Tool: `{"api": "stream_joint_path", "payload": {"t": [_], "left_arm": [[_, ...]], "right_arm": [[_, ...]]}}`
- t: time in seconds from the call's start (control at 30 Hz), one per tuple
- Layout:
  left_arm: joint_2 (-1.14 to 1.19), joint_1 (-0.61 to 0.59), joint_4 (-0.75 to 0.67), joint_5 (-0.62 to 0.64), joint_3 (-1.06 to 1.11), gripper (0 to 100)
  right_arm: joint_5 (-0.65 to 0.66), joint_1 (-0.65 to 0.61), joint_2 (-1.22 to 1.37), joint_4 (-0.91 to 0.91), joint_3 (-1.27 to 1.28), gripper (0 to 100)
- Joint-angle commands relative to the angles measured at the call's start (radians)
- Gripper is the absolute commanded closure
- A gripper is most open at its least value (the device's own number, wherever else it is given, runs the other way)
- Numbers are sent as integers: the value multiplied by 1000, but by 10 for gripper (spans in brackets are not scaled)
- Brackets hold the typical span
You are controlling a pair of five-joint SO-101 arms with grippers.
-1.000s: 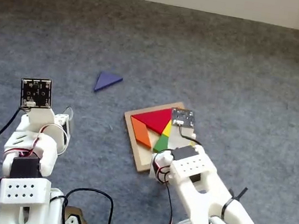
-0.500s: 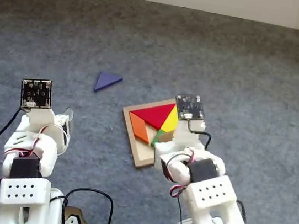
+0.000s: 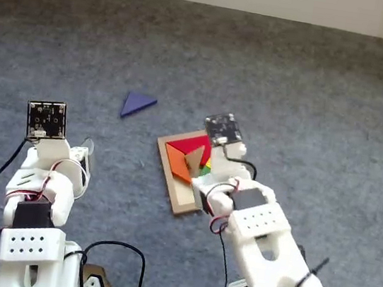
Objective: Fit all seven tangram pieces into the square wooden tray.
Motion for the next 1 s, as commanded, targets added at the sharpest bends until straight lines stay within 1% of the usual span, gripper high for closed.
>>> {"api": "stream_joint_path", "payload": {"t": [0.0, 0.13, 0.2, 0.37, 0.53, 0.63, 0.8, 0.97], "left_arm": [[-15, -12, -20, -8, -7, 810], [-15, -12, -20, -8, -7, 810], [-15, -12, -20, -8, -7, 810], [-15, -12, -20, -9, -7, 810], [-15, -12, -20, -9, -7, 810], [-15, -12, -20, -9, -7, 810], [-15, -12, -20, -9, -7, 810], [-15, -12, -20, -9, -7, 810]], "right_arm": [[23, 16, 65, -15, -108, 991], [3, 5, 113, -15, -136, 991], [-23, 7, 114, -15, -156, 989], [-40, 7, 122, -19, -234, 989], [-161, 4, 131, -21, -323, 989], [-190, 2, 209, -21, -381, 989], [-232, 2, 433, -21, -481, 989], [-232, 19, 562, -21, -550, 989]]}}
